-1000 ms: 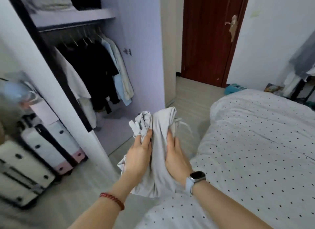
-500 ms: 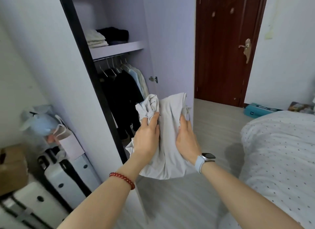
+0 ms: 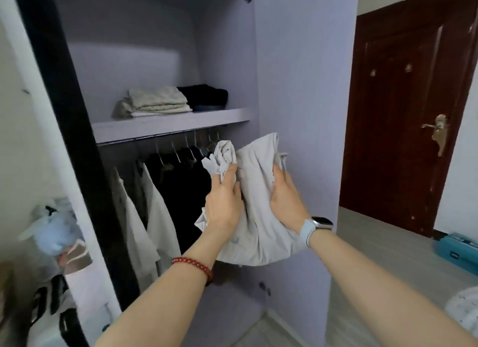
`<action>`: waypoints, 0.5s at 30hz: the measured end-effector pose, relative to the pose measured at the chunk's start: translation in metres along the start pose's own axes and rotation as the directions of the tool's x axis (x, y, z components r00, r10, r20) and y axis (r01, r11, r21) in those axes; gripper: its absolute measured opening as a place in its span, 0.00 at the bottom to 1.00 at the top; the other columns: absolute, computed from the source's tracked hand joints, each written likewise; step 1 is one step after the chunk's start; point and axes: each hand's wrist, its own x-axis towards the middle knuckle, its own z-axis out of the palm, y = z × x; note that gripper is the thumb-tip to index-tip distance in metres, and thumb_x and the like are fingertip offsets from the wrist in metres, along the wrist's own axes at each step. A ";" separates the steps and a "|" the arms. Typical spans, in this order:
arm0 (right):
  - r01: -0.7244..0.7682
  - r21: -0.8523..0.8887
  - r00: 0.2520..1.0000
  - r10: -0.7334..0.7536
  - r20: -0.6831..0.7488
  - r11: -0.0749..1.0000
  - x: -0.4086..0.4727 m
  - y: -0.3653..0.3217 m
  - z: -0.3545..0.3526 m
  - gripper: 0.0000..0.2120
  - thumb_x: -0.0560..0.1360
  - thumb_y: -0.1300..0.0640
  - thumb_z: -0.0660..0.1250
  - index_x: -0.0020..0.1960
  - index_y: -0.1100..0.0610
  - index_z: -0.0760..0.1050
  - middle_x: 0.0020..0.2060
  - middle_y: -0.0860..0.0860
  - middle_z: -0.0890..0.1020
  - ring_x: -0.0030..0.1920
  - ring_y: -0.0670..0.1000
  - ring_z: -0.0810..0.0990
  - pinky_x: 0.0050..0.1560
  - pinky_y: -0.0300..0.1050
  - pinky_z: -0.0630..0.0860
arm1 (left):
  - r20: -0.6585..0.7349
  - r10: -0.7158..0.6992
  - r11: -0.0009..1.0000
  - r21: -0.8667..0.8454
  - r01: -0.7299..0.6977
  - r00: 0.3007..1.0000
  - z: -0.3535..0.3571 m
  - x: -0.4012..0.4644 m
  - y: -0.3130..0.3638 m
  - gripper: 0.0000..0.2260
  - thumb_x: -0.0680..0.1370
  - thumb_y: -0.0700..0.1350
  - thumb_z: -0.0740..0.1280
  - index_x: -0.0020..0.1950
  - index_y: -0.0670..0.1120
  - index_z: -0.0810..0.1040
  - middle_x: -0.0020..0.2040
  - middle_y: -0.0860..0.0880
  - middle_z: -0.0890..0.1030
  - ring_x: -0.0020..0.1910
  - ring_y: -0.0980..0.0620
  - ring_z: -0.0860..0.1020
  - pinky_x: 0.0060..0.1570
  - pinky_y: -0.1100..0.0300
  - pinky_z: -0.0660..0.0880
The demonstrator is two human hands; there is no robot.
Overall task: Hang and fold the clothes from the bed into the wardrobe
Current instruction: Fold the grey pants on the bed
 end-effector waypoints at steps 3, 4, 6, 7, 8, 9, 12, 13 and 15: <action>0.038 0.039 0.999 -0.037 -0.033 0.999 0.074 0.024 0.000 0.31 0.77 0.65 0.51 0.76 0.47 0.44 0.72 0.56 0.58 0.52 0.64 0.74 0.53 0.56 0.73 | -0.063 0.022 1.000 0.019 -0.021 0.998 0.024 0.063 0.009 0.20 0.81 0.43 0.56 0.73 0.54 0.63 0.61 0.43 0.71 0.46 0.42 0.76 0.45 0.52 0.75; 0.036 0.053 0.999 -0.034 -0.038 0.998 0.094 0.027 0.000 0.31 0.77 0.65 0.51 0.76 0.48 0.46 0.71 0.57 0.60 0.52 0.65 0.73 0.52 0.55 0.73 | -0.088 0.027 0.999 0.035 -0.024 0.996 0.028 0.083 0.010 0.20 0.81 0.43 0.56 0.73 0.54 0.63 0.61 0.43 0.71 0.46 0.42 0.76 0.45 0.52 0.74; 0.055 0.098 0.998 -0.051 -0.037 0.994 0.132 0.026 0.001 0.30 0.78 0.65 0.51 0.76 0.50 0.46 0.69 0.57 0.61 0.57 0.65 0.71 0.55 0.53 0.71 | -0.140 0.023 0.998 0.057 -0.015 0.990 0.028 0.119 0.008 0.20 0.81 0.42 0.56 0.73 0.53 0.63 0.62 0.43 0.71 0.47 0.41 0.76 0.46 0.51 0.74; 0.088 0.132 0.996 -0.084 -0.037 0.987 0.151 0.025 0.003 0.30 0.78 0.65 0.51 0.76 0.50 0.45 0.69 0.58 0.62 0.59 0.65 0.70 0.57 0.53 0.70 | -0.168 0.015 0.998 0.068 -0.004 0.986 0.029 0.136 0.007 0.20 0.81 0.42 0.56 0.73 0.54 0.63 0.63 0.43 0.70 0.49 0.40 0.76 0.48 0.51 0.74; 0.124 0.168 0.992 -0.119 -0.042 0.978 0.175 0.023 0.008 0.31 0.78 0.64 0.51 0.76 0.49 0.44 0.68 0.58 0.62 0.60 0.65 0.69 0.58 0.54 0.70 | -0.202 0.014 0.997 0.083 0.003 0.979 0.028 0.157 0.005 0.20 0.81 0.43 0.56 0.73 0.54 0.63 0.64 0.43 0.70 0.50 0.40 0.76 0.49 0.50 0.74; 0.149 0.184 0.989 -0.142 -0.051 0.972 0.192 0.020 0.012 0.31 0.78 0.64 0.52 0.76 0.48 0.43 0.66 0.58 0.63 0.60 0.65 0.69 0.58 0.56 0.70 | -0.226 0.011 0.996 0.087 0.009 0.974 0.026 0.172 0.001 0.20 0.81 0.43 0.56 0.73 0.54 0.63 0.64 0.44 0.70 0.50 0.40 0.76 0.50 0.51 0.73; 0.234 0.245 0.972 -0.223 -0.075 0.941 0.246 0.007 0.031 0.32 0.78 0.64 0.52 0.76 0.46 0.42 0.64 0.57 0.65 0.56 0.66 0.72 0.56 0.58 0.71 | -0.305 0.033 0.991 0.137 0.010 0.952 0.017 0.218 -0.015 0.20 0.81 0.43 0.56 0.73 0.55 0.63 0.63 0.45 0.70 0.51 0.42 0.75 0.49 0.53 0.71; 0.264 0.262 0.964 -0.252 -0.080 0.928 0.266 0.001 0.039 0.33 0.78 0.65 0.52 0.76 0.47 0.42 0.63 0.58 0.66 0.55 0.66 0.72 0.55 0.58 0.72 | -0.330 0.040 0.988 0.151 0.011 0.943 0.012 0.235 -0.022 0.20 0.81 0.43 0.57 0.73 0.55 0.63 0.64 0.45 0.70 0.52 0.42 0.75 0.49 0.54 0.71; 0.321 0.294 0.947 -0.303 -0.106 0.901 0.296 -0.013 0.054 0.33 0.77 0.66 0.52 0.76 0.48 0.42 0.61 0.58 0.68 0.52 0.64 0.72 0.53 0.57 0.72 | -0.371 0.059 0.986 0.164 0.003 0.927 -0.001 0.261 -0.036 0.20 0.81 0.43 0.57 0.73 0.54 0.64 0.65 0.44 0.69 0.55 0.43 0.74 0.50 0.56 0.70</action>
